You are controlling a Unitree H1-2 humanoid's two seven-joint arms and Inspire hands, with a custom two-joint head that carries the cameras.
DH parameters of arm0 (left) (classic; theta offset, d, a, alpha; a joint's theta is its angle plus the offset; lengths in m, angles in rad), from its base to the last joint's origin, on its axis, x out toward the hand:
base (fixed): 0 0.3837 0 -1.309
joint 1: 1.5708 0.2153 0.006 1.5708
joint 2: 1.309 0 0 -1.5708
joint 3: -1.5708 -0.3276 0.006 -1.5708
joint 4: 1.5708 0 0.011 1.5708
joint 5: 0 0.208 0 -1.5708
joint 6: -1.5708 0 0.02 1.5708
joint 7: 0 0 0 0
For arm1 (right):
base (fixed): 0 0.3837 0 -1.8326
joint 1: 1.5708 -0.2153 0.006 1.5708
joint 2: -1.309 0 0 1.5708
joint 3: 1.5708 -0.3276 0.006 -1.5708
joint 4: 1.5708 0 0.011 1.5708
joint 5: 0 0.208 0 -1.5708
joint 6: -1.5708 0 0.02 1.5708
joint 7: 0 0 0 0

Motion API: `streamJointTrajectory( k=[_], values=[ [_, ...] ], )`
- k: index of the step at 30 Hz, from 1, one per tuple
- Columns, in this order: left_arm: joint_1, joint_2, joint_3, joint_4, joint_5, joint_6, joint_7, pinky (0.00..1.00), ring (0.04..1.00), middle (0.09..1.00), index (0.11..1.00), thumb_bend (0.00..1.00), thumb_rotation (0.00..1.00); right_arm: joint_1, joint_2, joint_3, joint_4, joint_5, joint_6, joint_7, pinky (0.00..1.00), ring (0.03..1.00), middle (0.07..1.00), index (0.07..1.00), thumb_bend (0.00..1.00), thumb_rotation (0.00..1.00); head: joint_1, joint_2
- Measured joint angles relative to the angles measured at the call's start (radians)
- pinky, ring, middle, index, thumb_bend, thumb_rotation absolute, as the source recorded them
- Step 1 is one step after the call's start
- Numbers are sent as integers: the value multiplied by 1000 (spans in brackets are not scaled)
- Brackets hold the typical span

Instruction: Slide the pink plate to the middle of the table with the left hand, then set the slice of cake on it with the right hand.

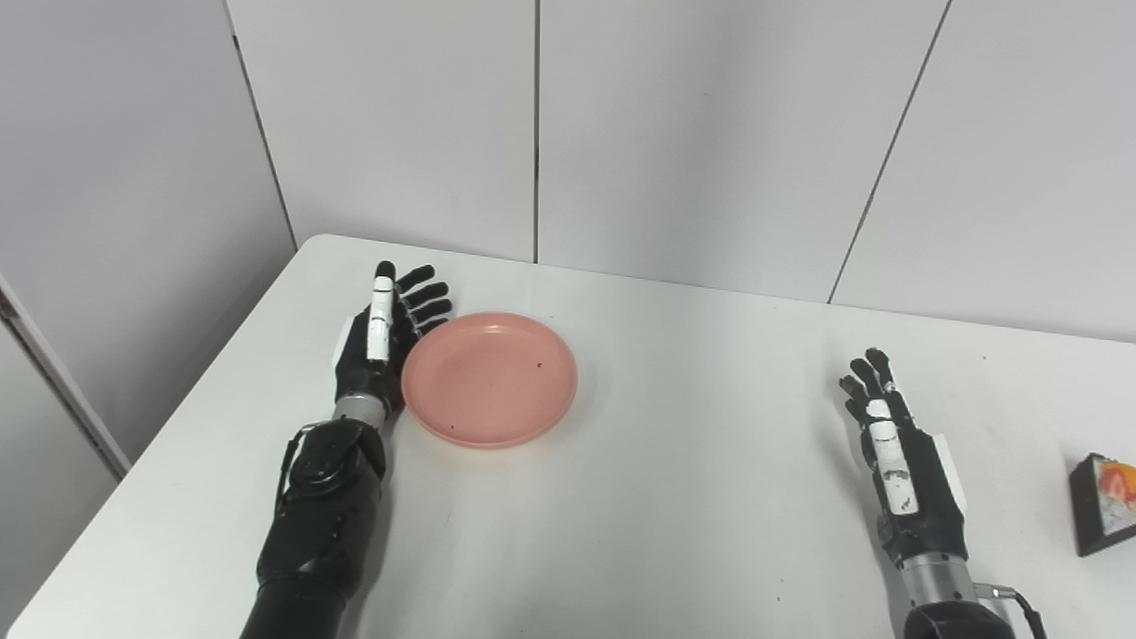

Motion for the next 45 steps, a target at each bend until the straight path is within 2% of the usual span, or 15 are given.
streamJointTrajectory(
  k=[5,15,19,22,24,26,30,37,42,45],
  values=[
    [30,-24,-62,-63,34,47,-15,754,779,777,765,680,1000,0,0,0,1,-5,0,-3,970,931,951,967,495,903,-27,8],
    [71,-49,-108,-118,78,46,-29,765,787,786,785,651,1000,-2,5,2,2,-23,0,-9,963,927,947,960,535,874,-123,14],
    [95,-84,-108,-138,97,15,-13,767,790,788,779,635,993,-1,13,4,-1,-37,1,-17,961,928,948,961,534,866,-162,12],
    [107,-123,-106,-141,98,-21,3,787,805,805,791,621,939,-1,20,6,-1,-43,4,-28,958,924,946,958,525,871,-189,12],
    [120,-142,-105,-156,94,-29,2,802,816,814,798,605,941,-1,26,8,-2,-53,4,-34,960,926,949,962,535,874,-209,14],
    [138,-160,-113,-177,94,-30,-4,826,838,827,813,605,991,-2,29,14,-2,-63,5,-39,956,926,949,963,566,899,-233,15],
    [165,-161,-140,-204,94,-28,-44,842,858,853,840,610,1000,-2,36,21,-3,-81,10,-49,941,915,942,956,577,899,-284,28],
    [172,-165,-143,-212,94,-22,-55,826,847,839,838,615,1000,-6,59,42,-3,-110,14,-66,937,913,942,957,541,922,-330,46],
    [175,-169,-152,-200,95,-61,-66,879,877,871,867,602,1000,-7,63,43,-2,-107,14,-68,934,916,944,958,556,913,-359,67],
    [177,-169,-165,-201,96,-69,-72,875,874,871,865,590,1000,-7,65,45,-2,-108,14,-68,932,913,942,956,564,921,-367,74]
  ],
)
